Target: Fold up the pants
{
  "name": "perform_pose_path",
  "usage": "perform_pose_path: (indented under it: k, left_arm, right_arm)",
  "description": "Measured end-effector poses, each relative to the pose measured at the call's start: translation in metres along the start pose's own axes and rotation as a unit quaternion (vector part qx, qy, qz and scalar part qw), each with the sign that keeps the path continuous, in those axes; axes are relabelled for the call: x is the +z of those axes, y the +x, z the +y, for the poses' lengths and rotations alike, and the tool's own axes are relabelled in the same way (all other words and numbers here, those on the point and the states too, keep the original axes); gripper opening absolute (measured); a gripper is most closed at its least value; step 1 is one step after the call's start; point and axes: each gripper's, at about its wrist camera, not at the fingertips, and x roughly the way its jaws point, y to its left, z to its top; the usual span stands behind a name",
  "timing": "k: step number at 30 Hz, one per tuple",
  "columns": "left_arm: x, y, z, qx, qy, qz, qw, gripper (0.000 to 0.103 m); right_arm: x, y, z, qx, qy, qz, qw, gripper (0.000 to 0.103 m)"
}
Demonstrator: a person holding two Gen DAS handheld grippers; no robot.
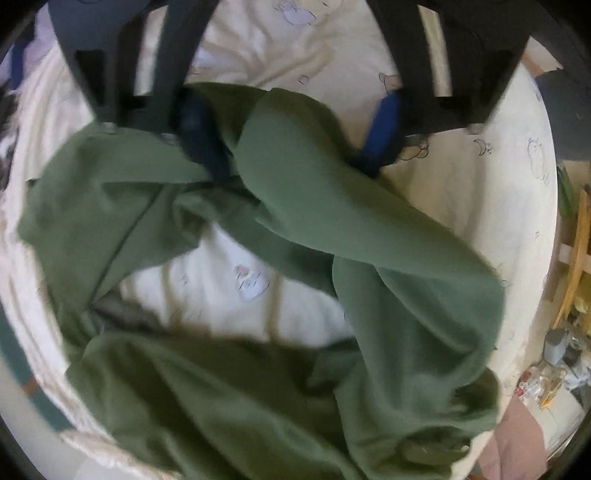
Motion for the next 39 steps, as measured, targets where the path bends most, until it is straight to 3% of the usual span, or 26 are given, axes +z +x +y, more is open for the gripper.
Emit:
perform_pose_path:
  k: [1, 2, 3, 9, 12, 20, 24, 26, 28, 30, 33, 38, 39]
  left_arm:
    - [-0.001, 0.006, 0.002, 0.001, 0.003, 0.008, 1.0000, 0.028]
    - [-0.004, 0.009, 0.005, 0.003, 0.004, 0.014, 0.9999, 0.011]
    - [-0.007, 0.010, 0.011, 0.002, 0.004, 0.018, 0.9998, 0.007]
    - [-0.024, -0.043, 0.046, -0.035, 0.046, -0.031, 0.9979, 0.005]
    - [-0.032, -0.073, 0.078, -0.027, 0.068, -0.050, 0.9960, 0.005]
    - [-0.039, -0.068, 0.167, 0.050, 0.101, -0.006, 0.9937, 0.007]
    - [-0.040, -0.055, 0.191, 0.034, 0.088, 0.005, 0.9956, 0.009]
    - [-0.041, -0.053, 0.196, 0.022, 0.081, 0.000, 0.9965, 0.013]
    - [-0.044, -0.050, 0.201, 0.006, 0.070, -0.001, 0.9975, 0.025]
    - [-0.042, -0.048, 0.207, 0.006, 0.055, -0.001, 0.9985, 0.056]
    - [-0.042, -0.052, 0.216, 0.004, 0.041, -0.017, 0.9990, 0.072]
    - [-0.038, -0.060, 0.220, -0.003, 0.031, -0.034, 0.9989, 0.074]
    - [-0.037, -0.063, 0.222, -0.007, 0.027, -0.039, 0.9988, 0.074]
  right_arm:
    - [0.000, 0.000, 0.000, 0.000, 0.001, -0.001, 1.000, 0.083]
    - [0.000, -0.001, 0.000, -0.001, 0.000, -0.002, 1.000, 0.083]
    - [0.000, -0.001, 0.001, -0.002, -0.001, -0.003, 1.000, 0.083]
    - [-0.001, 0.001, 0.004, -0.011, -0.012, -0.001, 1.000, 0.083]
    - [-0.004, 0.004, 0.006, -0.011, -0.014, 0.007, 1.000, 0.083]
    - [-0.018, 0.026, 0.018, -0.017, -0.037, 0.050, 0.998, 0.083]
    - [-0.026, 0.040, 0.029, -0.011, -0.051, 0.086, 0.995, 0.083]
    - [-0.029, 0.049, 0.039, -0.004, -0.059, 0.108, 0.992, 0.083]
    - [-0.032, 0.062, 0.051, 0.008, -0.063, 0.132, 0.989, 0.083]
    - [-0.033, 0.081, 0.062, 0.014, -0.052, 0.155, 0.986, 0.083]
    - [-0.032, 0.122, 0.079, 0.002, -0.038, 0.187, 0.982, 0.083]
    - [-0.037, 0.189, 0.102, -0.041, -0.029, 0.228, 0.972, 0.083]
    - [-0.040, 0.206, 0.108, -0.065, -0.041, 0.234, 0.969, 0.083]
